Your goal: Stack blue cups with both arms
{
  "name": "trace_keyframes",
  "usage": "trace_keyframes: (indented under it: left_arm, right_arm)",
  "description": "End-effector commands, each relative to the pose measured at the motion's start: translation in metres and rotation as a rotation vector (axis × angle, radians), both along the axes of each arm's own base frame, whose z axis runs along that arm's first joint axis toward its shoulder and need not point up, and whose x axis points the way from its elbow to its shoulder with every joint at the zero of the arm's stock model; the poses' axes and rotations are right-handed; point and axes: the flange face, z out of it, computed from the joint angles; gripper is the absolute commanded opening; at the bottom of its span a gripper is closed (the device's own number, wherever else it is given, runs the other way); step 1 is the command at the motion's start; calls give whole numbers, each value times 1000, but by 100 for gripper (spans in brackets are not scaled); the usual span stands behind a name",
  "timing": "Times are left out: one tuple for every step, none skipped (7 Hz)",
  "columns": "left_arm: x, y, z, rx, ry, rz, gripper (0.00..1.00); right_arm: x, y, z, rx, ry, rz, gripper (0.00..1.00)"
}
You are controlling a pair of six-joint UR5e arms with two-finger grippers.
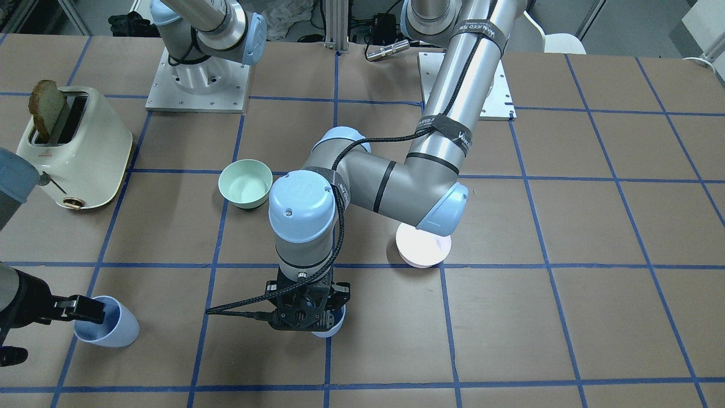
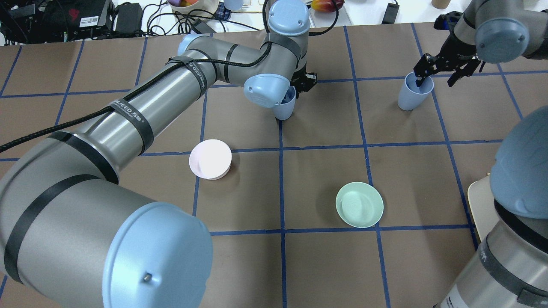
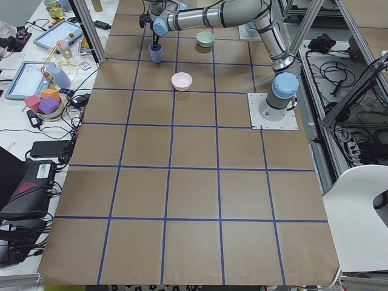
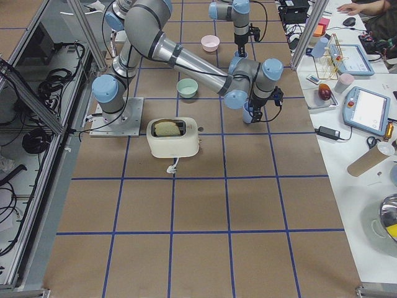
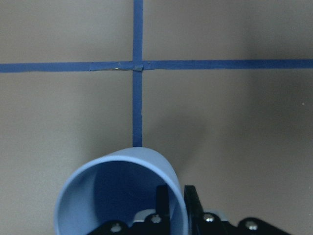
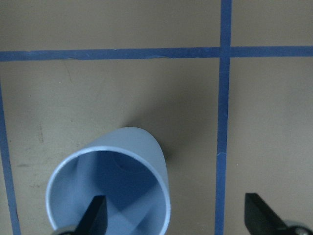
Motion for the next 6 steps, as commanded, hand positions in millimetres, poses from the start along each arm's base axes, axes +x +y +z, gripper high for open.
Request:
trace_keyframes:
  left_arm:
    - [57, 2, 89, 24, -32, -47, 100]
    - [90, 21, 139, 82, -55, -68, 100]
    - [127, 49, 182, 147, -75, -32, 100]
    - [149, 77, 205, 184, -78, -14, 100]
    - [158, 113, 204, 204, -88, 13, 100]
    - [167, 157, 206, 209, -84, 59, 100]
  right_arm:
    - [0, -2, -17, 24, -8, 0, 78]
    - [0, -1, -17, 24, -9, -3, 41]
    - [-1, -1, -19, 29, -2, -3, 0]
    - [-1, -1, -15, 32, 1, -3, 0]
    - [-1, -1, -10, 26, 9, -1, 0]
    - [1, -2, -8, 25, 10, 2, 0]
